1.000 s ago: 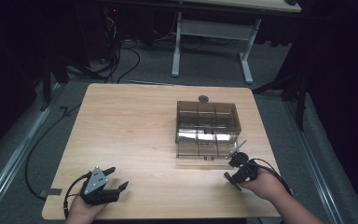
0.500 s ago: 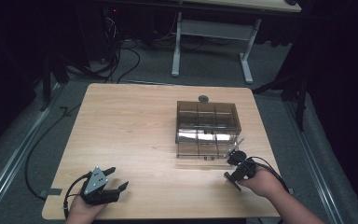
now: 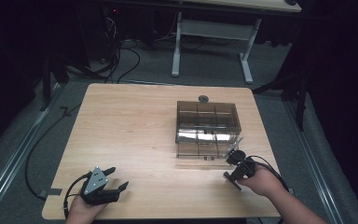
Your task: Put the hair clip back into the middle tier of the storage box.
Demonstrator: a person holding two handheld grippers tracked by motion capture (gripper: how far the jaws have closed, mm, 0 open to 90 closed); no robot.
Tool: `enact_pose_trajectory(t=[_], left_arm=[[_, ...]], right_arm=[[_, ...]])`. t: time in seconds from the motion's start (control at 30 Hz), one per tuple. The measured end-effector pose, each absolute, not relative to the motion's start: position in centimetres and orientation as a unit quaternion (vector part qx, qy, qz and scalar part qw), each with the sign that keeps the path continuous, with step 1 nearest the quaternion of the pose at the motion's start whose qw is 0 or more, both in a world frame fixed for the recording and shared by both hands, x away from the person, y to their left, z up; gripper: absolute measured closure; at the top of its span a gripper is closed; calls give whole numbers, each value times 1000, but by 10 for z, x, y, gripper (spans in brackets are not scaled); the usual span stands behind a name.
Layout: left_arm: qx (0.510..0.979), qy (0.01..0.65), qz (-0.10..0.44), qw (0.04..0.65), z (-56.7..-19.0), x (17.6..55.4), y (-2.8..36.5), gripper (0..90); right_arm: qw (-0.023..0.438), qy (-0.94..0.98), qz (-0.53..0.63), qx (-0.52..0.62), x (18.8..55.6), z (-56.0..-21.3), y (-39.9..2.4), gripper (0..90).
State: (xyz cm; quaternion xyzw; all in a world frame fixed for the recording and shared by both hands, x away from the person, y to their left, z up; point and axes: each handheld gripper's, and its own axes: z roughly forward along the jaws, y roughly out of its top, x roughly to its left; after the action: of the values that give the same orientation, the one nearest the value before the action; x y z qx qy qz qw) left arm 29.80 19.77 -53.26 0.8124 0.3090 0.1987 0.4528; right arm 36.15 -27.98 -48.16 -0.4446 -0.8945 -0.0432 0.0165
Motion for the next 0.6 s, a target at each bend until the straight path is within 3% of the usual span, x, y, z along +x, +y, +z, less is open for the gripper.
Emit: enact_pose_trajectory(t=[0.6], left_arm=[[812,309,199,453,-533,298,198,274]], right_arm=[[11,-895,-57,-441,365,-450,-274,818]])
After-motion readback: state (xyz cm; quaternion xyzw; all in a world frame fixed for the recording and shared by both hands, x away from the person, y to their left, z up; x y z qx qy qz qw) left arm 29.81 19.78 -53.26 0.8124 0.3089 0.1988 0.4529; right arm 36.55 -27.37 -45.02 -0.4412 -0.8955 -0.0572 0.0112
